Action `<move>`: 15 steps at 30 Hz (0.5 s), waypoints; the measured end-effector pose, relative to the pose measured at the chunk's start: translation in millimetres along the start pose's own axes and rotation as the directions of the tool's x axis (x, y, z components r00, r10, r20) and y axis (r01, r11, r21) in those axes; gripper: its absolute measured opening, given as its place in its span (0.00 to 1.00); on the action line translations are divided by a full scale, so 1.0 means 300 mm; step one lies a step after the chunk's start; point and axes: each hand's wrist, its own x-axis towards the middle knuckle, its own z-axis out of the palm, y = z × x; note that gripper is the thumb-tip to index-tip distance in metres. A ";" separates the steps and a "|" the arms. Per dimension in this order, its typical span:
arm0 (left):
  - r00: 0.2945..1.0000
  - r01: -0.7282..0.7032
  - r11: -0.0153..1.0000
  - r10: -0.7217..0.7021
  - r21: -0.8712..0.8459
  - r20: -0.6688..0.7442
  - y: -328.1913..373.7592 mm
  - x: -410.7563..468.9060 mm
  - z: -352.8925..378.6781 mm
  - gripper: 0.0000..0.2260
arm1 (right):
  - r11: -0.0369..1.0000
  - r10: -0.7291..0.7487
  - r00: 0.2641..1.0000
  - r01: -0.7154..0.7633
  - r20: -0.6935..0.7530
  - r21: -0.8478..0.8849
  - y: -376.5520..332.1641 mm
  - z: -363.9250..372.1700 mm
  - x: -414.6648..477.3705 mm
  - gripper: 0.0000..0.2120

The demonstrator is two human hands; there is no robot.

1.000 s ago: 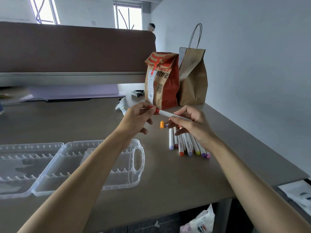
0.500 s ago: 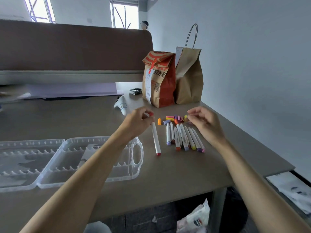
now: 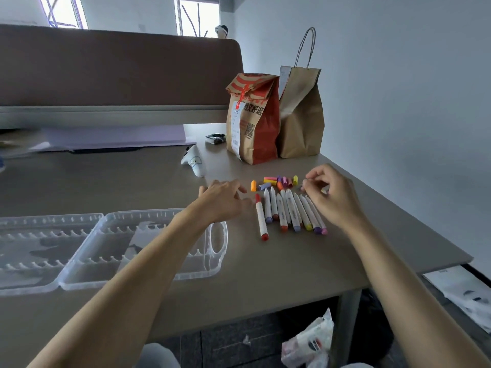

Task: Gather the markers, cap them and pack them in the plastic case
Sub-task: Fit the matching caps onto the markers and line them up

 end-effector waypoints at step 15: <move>0.987 -0.162 0.985 0.160 0.064 0.025 0.033 -0.021 0.031 0.13 | 0.991 0.017 0.971 0.016 0.240 -0.132 0.026 0.014 -0.003 0.05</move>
